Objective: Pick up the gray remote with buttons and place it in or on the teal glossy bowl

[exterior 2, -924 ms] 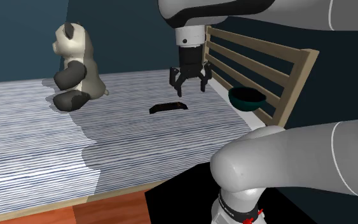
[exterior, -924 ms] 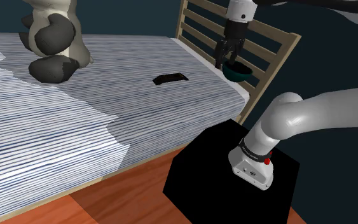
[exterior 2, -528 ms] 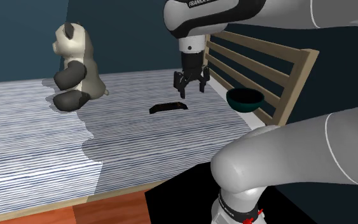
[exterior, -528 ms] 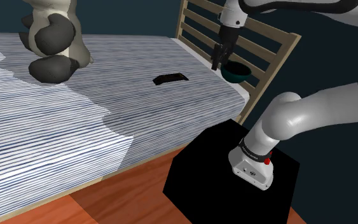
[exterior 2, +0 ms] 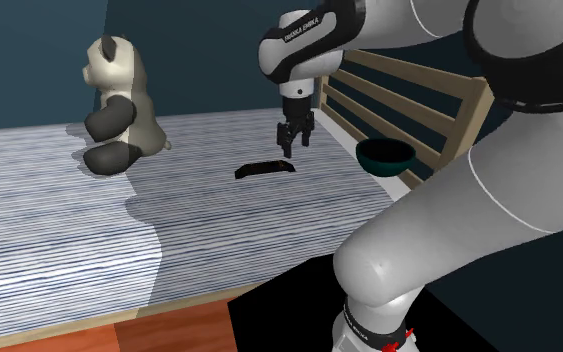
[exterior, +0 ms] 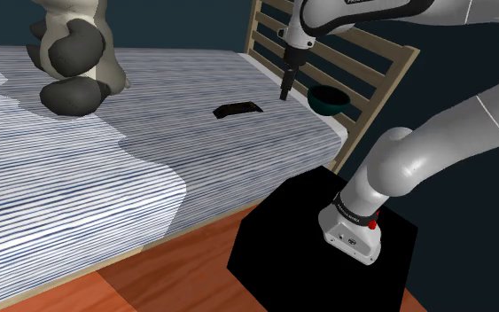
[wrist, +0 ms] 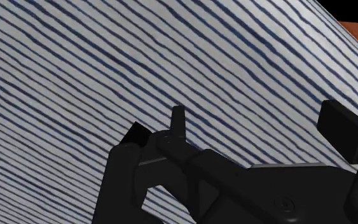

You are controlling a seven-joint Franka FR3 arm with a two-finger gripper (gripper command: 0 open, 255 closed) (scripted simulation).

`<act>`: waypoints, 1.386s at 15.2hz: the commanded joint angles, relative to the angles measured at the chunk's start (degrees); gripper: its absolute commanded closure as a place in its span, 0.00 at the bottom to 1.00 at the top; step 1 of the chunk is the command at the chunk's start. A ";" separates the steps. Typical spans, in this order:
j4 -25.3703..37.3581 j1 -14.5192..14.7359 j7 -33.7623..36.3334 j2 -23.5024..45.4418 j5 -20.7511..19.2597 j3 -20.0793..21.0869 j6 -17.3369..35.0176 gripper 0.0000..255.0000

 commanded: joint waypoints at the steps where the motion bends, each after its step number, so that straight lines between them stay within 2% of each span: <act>1: 1.12 1.18 -6.04 4.07 0.03 -1.78 3.52 0.00; 8: 9.15 4.99 -26.52 19.76 4.20 -5.64 12.30 0.00; 14: 18.13 6.16 -43.58 32.77 10.11 -5.00 16.55 0.00; 21: 17.18 5.91 -45.78 36.41 11.71 -4.41 21.02 0.00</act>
